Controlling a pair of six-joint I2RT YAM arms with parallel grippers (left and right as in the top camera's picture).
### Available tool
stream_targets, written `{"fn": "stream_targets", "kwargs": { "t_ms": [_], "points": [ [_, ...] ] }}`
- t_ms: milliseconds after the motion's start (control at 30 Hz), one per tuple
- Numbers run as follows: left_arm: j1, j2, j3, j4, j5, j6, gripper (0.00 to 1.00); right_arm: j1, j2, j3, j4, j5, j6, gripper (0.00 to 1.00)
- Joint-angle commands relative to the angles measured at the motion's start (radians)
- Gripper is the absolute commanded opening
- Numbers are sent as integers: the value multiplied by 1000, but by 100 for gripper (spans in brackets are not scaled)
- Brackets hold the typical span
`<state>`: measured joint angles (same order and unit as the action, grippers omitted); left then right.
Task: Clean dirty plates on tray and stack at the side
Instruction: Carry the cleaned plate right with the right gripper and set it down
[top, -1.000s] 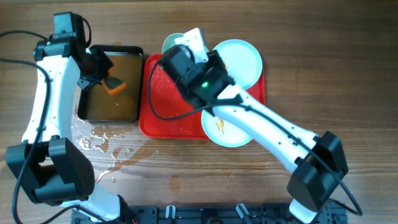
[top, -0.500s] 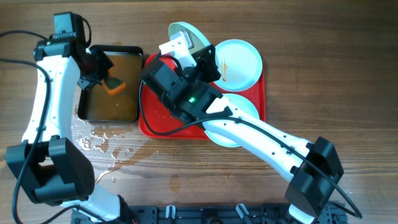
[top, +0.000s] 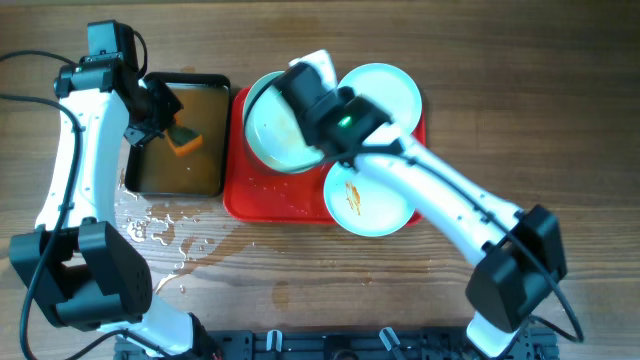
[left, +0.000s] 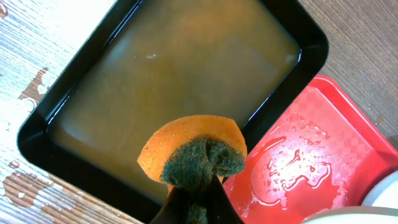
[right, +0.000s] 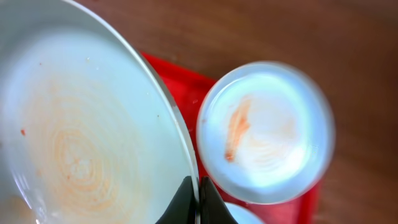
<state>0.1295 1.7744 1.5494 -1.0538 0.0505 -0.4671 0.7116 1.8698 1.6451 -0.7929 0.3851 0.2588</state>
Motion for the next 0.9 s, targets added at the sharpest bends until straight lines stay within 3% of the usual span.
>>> {"fn": "stream_targets", "kwargs": {
  "t_ms": [0, 133, 433, 567, 733, 867],
  "points": [
    [-2, -9, 12, -4, 45, 20, 4, -136, -26, 9, 11, -466, 26, 4],
    [-1, -9, 12, 5, 107, 19, 4, -236, -26, 9, 20, -677, 4, 4],
    [-24, -9, 12, -2, 147, 19, 4, -317, -26, 9, -15, -726, 61, 4],
    [-88, -9, 12, 25, 147, 19, 4, -518, -26, 9, -120, -830, 54, 4],
    [-156, -9, 12, 64, 148, 18, 4, -790, -26, 9, -267, -687, 19, 4],
    [-197, -9, 12, 93, 138, 18, 4, -949, -26, -35, -288, -547, 23, 4]
  ]
}}
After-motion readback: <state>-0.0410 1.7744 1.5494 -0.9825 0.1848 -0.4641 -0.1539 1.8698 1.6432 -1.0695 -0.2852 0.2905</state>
